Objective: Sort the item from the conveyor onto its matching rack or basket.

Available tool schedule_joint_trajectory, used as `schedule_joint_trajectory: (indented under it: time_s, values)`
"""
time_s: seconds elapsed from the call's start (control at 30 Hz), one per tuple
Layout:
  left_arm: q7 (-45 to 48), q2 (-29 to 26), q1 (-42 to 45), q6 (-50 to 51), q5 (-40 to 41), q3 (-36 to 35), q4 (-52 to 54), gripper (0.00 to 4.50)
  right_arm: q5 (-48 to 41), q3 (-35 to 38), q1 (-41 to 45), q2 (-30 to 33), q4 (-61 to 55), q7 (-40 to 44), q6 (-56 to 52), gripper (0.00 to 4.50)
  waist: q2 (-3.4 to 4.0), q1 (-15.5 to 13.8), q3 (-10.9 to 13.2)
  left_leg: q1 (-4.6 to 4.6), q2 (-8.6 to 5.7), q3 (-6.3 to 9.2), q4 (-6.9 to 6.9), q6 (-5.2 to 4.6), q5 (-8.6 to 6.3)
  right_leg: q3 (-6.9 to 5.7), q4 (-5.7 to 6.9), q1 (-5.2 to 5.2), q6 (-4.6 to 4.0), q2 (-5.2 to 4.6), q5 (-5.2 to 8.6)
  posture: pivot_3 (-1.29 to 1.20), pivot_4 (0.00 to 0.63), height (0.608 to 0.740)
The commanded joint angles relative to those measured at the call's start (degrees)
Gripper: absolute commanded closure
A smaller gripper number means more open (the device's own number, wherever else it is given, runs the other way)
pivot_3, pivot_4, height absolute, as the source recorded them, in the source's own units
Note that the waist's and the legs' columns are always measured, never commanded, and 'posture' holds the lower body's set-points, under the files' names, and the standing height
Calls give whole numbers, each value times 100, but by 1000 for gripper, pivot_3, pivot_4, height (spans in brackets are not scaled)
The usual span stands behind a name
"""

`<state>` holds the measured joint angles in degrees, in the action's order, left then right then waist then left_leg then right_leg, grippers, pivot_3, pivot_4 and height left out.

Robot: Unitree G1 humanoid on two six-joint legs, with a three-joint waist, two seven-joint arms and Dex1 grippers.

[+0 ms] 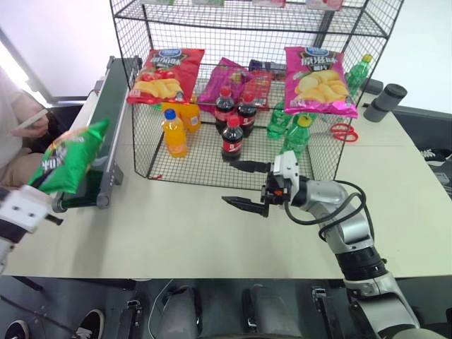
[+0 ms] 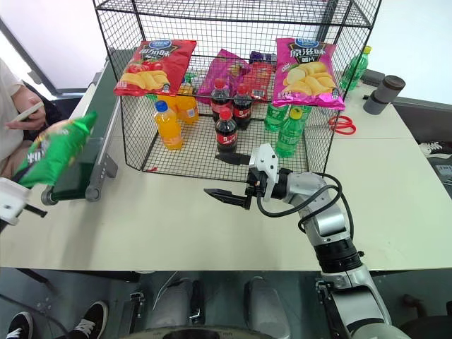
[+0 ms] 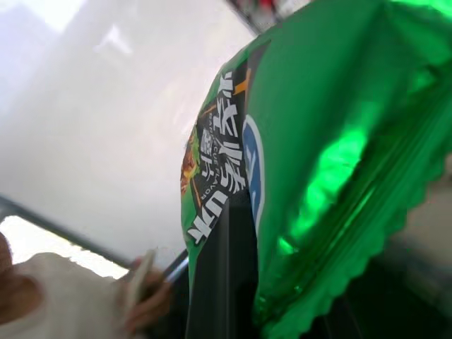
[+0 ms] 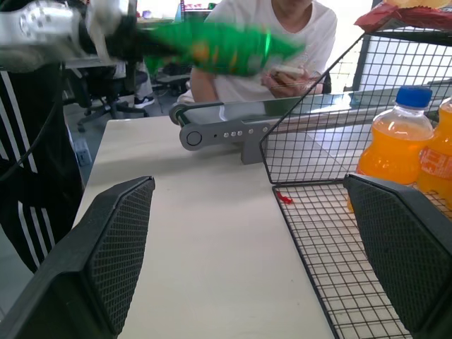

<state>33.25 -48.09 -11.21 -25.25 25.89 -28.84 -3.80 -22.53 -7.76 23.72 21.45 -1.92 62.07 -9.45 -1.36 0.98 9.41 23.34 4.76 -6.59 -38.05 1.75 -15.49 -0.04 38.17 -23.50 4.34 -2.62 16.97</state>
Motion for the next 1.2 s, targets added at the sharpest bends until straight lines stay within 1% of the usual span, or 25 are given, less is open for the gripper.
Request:
schedule_joint_trajectory:
  time_s: [0.03, 0.1, 0.2, 0.27, 0.3, 0.37, 0.4, 0.47, 0.53, 0.6, 0.67, 0.77, 0.83, 0.93, 1.03, 1.2]
  values:
    - [1466, -38, -276, 1292, 2278, -615, 869, 4440, -2, 56, 60, 72, -12, 70, 150, 0, 3, 21, 2, 0, 1, 3, 0, 1, 0, 0, 0, 1, 0, 2, 0, 0, 150, 740]
    - [1880, -86, -553, 2126, 2921, -774, 1138, 4440, 10, 97, 90, 118, 64, 112, 189, 0, 5, 32, 2, -6, -3, 3, 0, 1, 1, 3, 1, 3, 0, 11, 0, 0, 150, 740]
    - [2214, -131, -1010, 3726, 4268, -912, 1635, 4440, -44, 176, 126, 203, 99, 153, 173, 0, 5, 28, 3, -9, -8, 2, 0, 2, 1, 2, 1, 5, 0, 19, 0, 0, 150, 740]
    - [2524, -204, -1311, 4695, 4946, -703, 1992, 4440, -236, 311, 63, 339, -1, 193, -40, 0, 4, 21, 3, -8, -8, 7, -2, 2, 1, 2, 0, 5, 0, 20, 1, 0, 150, 740]
    - [2578, -217, -1308, 5132, 5309, -511, 2177, 4440, -461, 409, -18, 465, -137, 262, -324, 0, 4, 1, 3, -8, -8, 10, -2, 2, 1, 2, -1, 7, 0, 19, 1, 0, 150, 740]
    - [2595, -176, -1070, 5723, 5715, -187, 2302, 4440, -896, 551, -169, 704, -395, 401, -907, 0, 7, -59, 4, -7, -10, 20, -4, 2, 1, 0, -2, 11, -1, 10, 2, 0, 150, 740]
    - [2610, -146, -827, 5936, 5705, 102, 2322, 4440, -1438, 667, -294, 998, -606, 575, -1629, 0, 7, -80, 4, -7, -14, 23, -5, 2, 1, -2, -4, 16, -2, 7, 3, 0, 150, 740]
    - [2505, -18, -216, 6430, 6060, 542, 2233, 4440, -2109, 846, -506, 1464, -922, 824, -2485, 0, 8, -140, 5, -8, -22, 29, -10, 1, 1, -5, -6, 23, -7, 7, 6, 0, 150, 740]
    - [2423, 162, 326, 6796, 6418, 738, 2017, 4440, -2447, 976, -606, 1754, -1030, 878, -2954, 0, 5, -125, 3, -10, -28, 38, -11, 1, 1, -2, -6, 26, -16, 9, 10, 0, 150, 740]
    - [2306, 320, 855, 7240, 6891, 856, 1534, 4440, -2683, 1138, -653, 1918, -1067, 836, -3257, 0, 4, -50, 2, -14, -26, 43, -11, 0, 1, 0, -4, 27, -7, 16, 5, 0, 150, 740]
    - [2468, 413, 1321, 7668, 6881, 1086, 1109, 4440, -2892, 1333, -617, 1889, -1103, 579, -3486, 0, 4, 5, 3, -16, -24, 50, -10, 0, 2, 0, -1, 27, -3, 25, 2, 0, 150, 740]
    - [2506, 723, 2072, 8206, 6946, 1449, 636, 4440, -3292, 1498, -553, 1760, -1348, 165, -3887, 0, 5, 4, 3, -16, -24, 54, -8, 0, 2, 2, 0, 24, -3, 35, 2, 0, 150, 740]
    - [2480, 908, 2503, 8465, 6930, 1555, 372, 4440, -3207, 1513, -526, 1646, -1489, -65, -3785, 0, 4, -15, 3, -10, -24, 57, -8, 1, 2, 2, -3, 23, -1, 35, 2, 0, 150, 740]
    - [2566, 1080, 2877, 8786, 6766, 1651, 79, 4440, -3173, 1518, -448, 1558, -1573, -250, -3760, 0, 3, -22, 3, 1, -27, 58, -11, 2, 3, 2, -4, 15, 0, 34, 2, 0, 150, 740]
    - [2748, 1201, 3048, 8983, 6460, 1768, -30, 4440, -3828, 1695, -300, 1537, -1539, -439, -4287, 0, 3, -20, 3, 1, -29, 57, -10, 2, 3, 2, -5, 14, 0, 32, 2, 0, 150, 740]
    - [3108, 1326, 3210, 9118, 5898, 1918, -130, 4440, -4366, 1766, -244, 1598, -1691, -610, -4704, 0, 3, -23, 3, 1, -28, 59, -10, 2, 3, 2, -6, 15, 0, 32, 2, 0, 150, 740]
